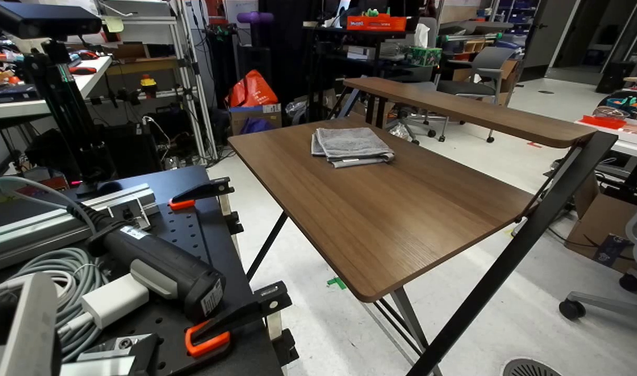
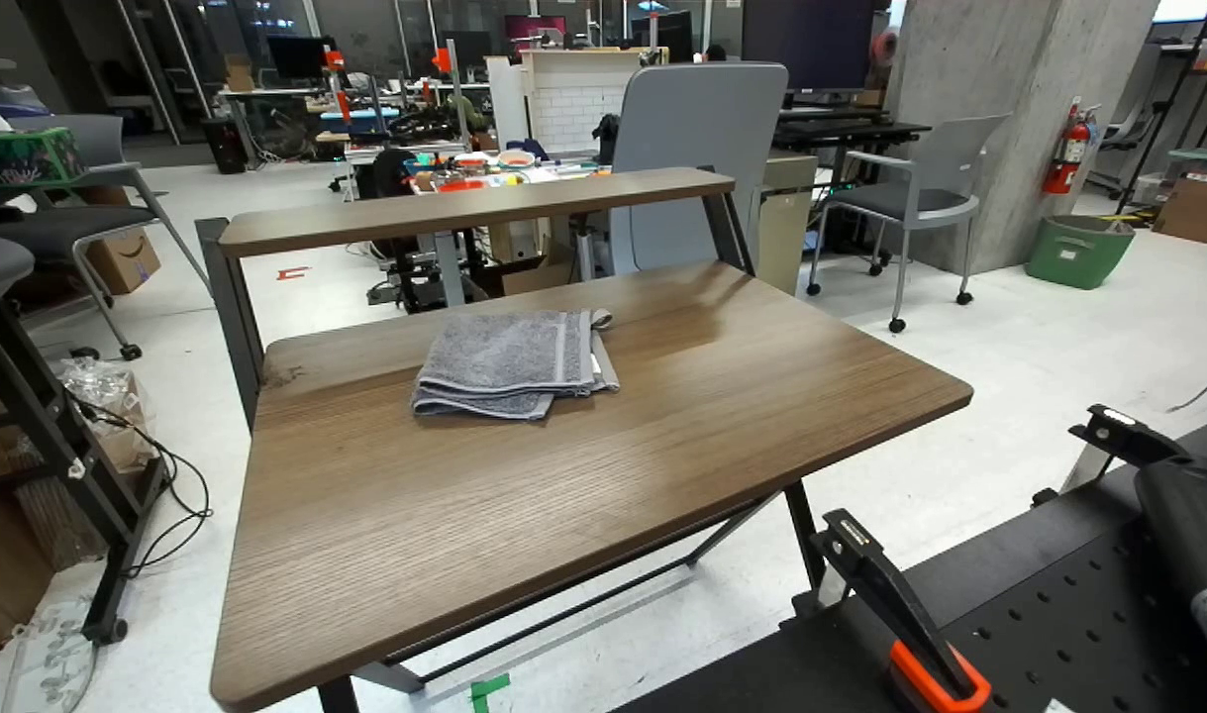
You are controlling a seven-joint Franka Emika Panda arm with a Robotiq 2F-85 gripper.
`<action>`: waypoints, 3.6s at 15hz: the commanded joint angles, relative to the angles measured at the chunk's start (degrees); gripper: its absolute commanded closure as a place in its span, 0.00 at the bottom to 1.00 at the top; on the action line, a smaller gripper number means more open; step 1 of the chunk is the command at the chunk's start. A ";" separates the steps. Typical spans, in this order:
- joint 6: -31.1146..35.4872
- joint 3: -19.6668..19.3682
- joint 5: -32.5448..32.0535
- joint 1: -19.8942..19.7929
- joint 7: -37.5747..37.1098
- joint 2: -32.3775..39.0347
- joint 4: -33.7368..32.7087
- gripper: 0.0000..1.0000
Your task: Move the towel to the right front corner
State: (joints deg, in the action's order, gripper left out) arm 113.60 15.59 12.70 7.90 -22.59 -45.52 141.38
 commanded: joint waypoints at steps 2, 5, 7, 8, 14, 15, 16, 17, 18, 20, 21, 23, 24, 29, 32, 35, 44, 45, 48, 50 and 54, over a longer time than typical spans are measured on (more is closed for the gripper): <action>-0.13 0.14 0.13 -0.24 0.14 -0.01 -0.11 0.00; 2.18 0.96 -0.01 -0.27 1.02 3.88 -0.17 0.00; 4.34 1.34 -0.22 -0.52 1.43 8.23 -0.95 0.00; 6.18 1.38 -0.30 -0.63 1.66 10.94 -1.52 0.00; 17.63 0.80 -3.20 -2.28 0.62 31.42 -7.68 0.00; 18.94 0.92 -4.47 -2.65 -0.40 34.98 -9.40 0.00; 20.09 0.46 -4.89 -2.37 -0.56 38.72 -11.21 0.00; 20.80 0.22 -5.81 -2.22 -1.16 42.51 -13.47 0.00; 21.29 0.01 -6.75 -1.77 -2.10 46.28 -15.59 0.00; 22.44 -0.70 -9.91 -0.51 -4.43 53.94 -20.83 0.00; 22.64 -1.25 -11.63 0.46 -5.68 57.69 -23.80 0.00; 22.06 -2.96 -14.44 3.08 -7.87 64.75 -30.18 0.00; 21.69 -4.08 -15.67 4.60 -8.96 68.16 -33.50 0.00; 20.07 -9.98 -17.11 11.62 -12.12 83.17 -49.77 0.00; 19.30 -12.34 -16.19 13.73 -12.76 90.26 -57.44 0.00; 18.09 -13.82 -15.60 14.68 -13.41 95.85 -63.35 0.00; 12.63 -14.46 -14.75 14.46 -13.37 105.28 -72.45 0.00; 12.40 -14.52 -14.77 14.52 -13.47 105.82 -72.83 0.00; 11.72 -14.68 -14.73 14.30 -13.58 106.76 -72.77 0.00; 11.99 -14.88 -14.49 13.88 -13.92 106.63 -71.38 0.00; 14.36 -15.62 -13.47 12.34 -16.31 104.73 -65.61 0.00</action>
State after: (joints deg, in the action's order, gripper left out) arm 127.16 1.17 -2.43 21.10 -37.26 60.04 71.58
